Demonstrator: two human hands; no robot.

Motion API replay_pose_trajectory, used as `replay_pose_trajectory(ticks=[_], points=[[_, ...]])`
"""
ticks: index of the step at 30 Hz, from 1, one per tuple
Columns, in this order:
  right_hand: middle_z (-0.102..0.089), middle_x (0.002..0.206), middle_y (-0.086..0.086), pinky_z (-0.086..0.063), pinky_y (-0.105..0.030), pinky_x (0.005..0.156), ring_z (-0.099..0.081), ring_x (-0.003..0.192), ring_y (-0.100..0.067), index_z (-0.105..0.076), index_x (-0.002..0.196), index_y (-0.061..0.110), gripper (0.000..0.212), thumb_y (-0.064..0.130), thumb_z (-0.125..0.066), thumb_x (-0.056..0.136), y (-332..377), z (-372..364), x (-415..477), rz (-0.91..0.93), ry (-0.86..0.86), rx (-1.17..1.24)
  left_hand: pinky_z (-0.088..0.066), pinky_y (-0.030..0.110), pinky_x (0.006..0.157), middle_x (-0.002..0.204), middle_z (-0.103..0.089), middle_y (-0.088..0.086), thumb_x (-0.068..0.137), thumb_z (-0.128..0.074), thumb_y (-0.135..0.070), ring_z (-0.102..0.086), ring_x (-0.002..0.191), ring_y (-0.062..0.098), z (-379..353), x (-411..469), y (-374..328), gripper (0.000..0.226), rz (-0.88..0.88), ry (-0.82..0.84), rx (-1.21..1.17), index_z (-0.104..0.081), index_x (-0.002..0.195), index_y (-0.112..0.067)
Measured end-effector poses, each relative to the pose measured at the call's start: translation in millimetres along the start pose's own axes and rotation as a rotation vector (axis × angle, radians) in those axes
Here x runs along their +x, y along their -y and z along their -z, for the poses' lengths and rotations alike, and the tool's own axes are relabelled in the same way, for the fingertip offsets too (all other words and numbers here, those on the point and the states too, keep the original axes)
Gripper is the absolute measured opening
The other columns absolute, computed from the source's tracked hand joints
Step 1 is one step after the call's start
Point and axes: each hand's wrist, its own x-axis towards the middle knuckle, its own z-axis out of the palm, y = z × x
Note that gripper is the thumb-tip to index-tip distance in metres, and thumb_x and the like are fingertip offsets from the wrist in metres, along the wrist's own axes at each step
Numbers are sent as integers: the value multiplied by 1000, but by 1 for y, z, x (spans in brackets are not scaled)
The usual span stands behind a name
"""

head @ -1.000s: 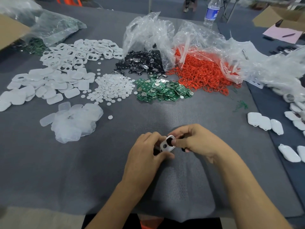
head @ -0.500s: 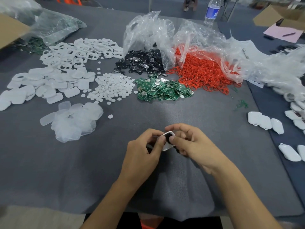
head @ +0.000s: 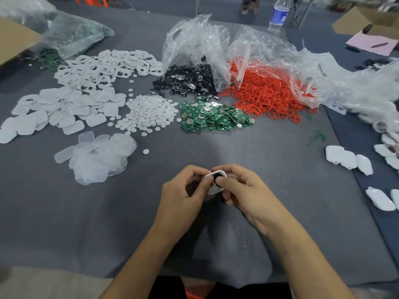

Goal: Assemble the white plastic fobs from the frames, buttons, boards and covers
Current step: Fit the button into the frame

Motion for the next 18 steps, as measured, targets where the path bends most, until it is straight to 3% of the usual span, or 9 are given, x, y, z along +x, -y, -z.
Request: replay_pose_trajectory(ticks=[6,10,15,18], points=[[-66,69,6,-44,-18,53,-52,58,-7,-69,107,10,15,2,-62,96,-5,-4,-1,142,-36,-8,-63,42,74,93,-77,-2,95,-74,-30,-76,87,18,4,3,3,6,27,5,-109,-73,100,-26],[-73,81,-1,-46,-20,55,-56,63,-9,-68,108,13,18,2,-61,96,-7,-9,-2,169,-91,-11,-62,36,72,90,-78,-3,94,-75,-31,-77,85,16,4,3,3,6,39,5,-118,-72,97,-27],[-76,86,-15,-49,-19,57,-68,69,-21,-67,107,4,13,0,-63,95,-9,-15,-5,181,-145,87,-59,26,70,87,-78,-5,95,-73,-29,-77,81,13,5,3,2,6,49,18,-89,-68,92,-29],[-76,87,-16,-48,-20,59,-68,71,-22,-68,108,2,14,2,-63,94,-6,-15,-4,103,-120,149,-57,23,68,86,-78,-4,96,-72,-28,-77,79,15,6,3,1,7,41,22,-89,-66,91,-29]])
